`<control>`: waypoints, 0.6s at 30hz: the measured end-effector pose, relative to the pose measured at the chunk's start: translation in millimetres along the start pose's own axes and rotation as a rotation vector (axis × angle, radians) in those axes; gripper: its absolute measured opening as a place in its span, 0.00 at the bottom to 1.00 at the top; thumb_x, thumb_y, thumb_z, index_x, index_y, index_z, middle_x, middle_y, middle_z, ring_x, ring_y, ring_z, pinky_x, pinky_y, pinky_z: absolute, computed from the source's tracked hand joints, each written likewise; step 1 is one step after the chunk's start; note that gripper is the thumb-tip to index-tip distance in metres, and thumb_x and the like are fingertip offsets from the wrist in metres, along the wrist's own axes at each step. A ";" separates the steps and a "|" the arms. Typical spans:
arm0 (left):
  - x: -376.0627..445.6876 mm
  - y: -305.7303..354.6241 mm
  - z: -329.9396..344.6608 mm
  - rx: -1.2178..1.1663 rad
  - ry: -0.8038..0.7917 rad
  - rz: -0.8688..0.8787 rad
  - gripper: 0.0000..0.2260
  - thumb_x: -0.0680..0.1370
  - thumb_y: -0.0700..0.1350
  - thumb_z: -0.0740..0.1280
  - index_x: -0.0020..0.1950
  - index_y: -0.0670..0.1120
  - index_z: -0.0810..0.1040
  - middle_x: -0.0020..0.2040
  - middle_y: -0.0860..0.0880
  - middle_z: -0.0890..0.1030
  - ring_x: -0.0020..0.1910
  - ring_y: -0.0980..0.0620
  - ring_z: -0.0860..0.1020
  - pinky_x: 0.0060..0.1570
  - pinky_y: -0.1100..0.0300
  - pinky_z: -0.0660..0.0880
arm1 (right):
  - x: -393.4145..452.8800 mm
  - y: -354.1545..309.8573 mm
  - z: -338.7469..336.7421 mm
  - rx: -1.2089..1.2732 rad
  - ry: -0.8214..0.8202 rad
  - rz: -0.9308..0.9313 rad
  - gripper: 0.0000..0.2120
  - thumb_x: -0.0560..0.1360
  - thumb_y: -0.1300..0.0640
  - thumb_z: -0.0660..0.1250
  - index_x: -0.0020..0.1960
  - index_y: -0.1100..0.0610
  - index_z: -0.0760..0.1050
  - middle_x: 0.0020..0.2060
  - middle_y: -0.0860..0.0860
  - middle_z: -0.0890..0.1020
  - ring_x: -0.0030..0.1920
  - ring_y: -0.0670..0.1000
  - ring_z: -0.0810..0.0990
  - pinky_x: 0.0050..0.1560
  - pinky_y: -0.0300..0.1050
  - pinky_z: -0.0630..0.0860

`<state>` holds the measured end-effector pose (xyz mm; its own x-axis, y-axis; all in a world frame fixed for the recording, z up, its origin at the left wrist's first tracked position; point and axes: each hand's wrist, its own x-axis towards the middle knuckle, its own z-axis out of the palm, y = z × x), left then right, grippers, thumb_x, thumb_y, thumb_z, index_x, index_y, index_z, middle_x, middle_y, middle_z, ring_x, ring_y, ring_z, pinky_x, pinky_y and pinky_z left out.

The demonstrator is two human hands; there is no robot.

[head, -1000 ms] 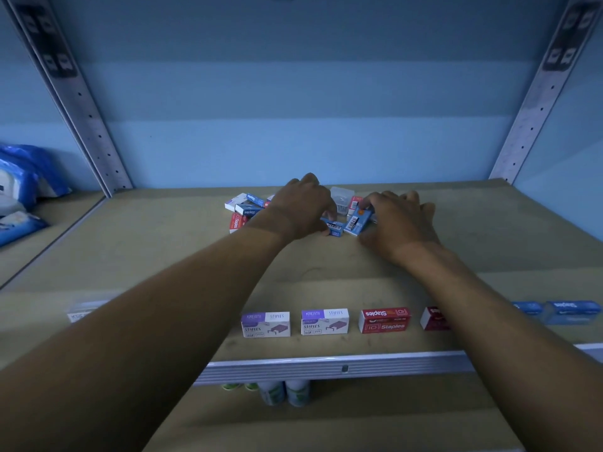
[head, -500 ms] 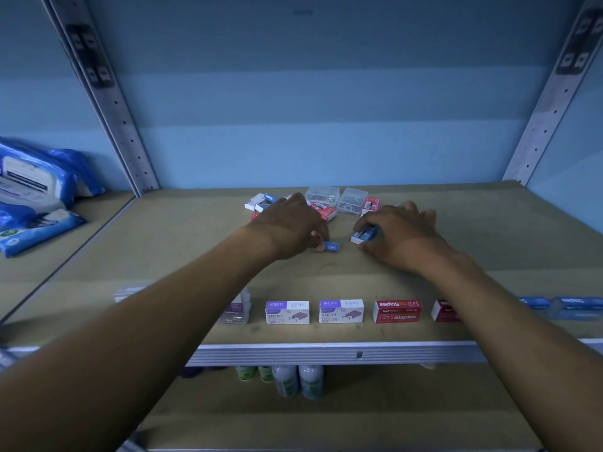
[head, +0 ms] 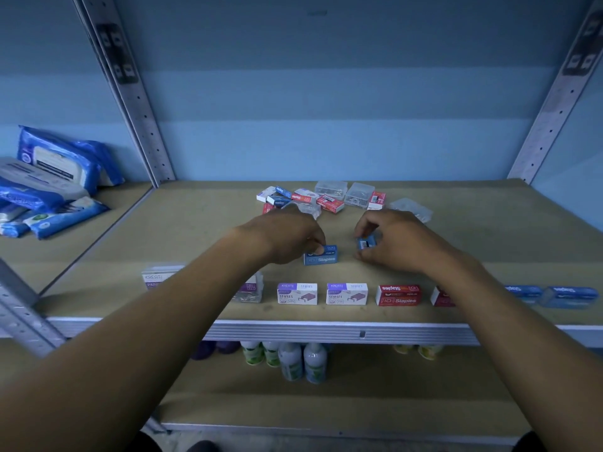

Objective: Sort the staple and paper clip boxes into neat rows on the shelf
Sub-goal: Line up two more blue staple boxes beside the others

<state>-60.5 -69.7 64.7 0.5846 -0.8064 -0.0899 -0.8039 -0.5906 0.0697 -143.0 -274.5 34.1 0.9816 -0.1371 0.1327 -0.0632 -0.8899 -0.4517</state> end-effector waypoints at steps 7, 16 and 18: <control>-15.4 3.1 11.4 -0.098 0.122 -0.110 0.11 0.81 0.50 0.63 0.60 0.58 0.80 0.58 0.56 0.81 0.61 0.53 0.73 0.57 0.57 0.72 | -17.0 3.7 -12.9 0.187 -0.080 0.015 0.16 0.70 0.60 0.76 0.52 0.44 0.79 0.48 0.44 0.82 0.47 0.43 0.82 0.50 0.40 0.79; -20.8 9.4 23.8 -0.073 0.239 -0.167 0.12 0.81 0.51 0.60 0.61 0.61 0.79 0.58 0.55 0.81 0.63 0.49 0.71 0.56 0.55 0.66 | -19.0 17.8 -15.2 0.242 -0.031 0.039 0.17 0.72 0.66 0.71 0.52 0.46 0.80 0.42 0.44 0.86 0.44 0.45 0.85 0.55 0.50 0.81; -20.4 9.5 24.0 -0.077 0.238 -0.178 0.12 0.81 0.52 0.60 0.61 0.61 0.80 0.58 0.55 0.81 0.63 0.49 0.71 0.56 0.55 0.67 | -18.1 17.2 -14.8 0.235 -0.036 0.042 0.17 0.72 0.66 0.71 0.52 0.46 0.80 0.42 0.43 0.86 0.45 0.44 0.85 0.56 0.50 0.81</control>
<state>-82.7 -58.1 43.4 0.7318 -0.6695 0.1275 -0.6815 -0.7164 0.1497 -164.5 -293.7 36.9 0.9851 -0.1526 0.0793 -0.0650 -0.7571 -0.6500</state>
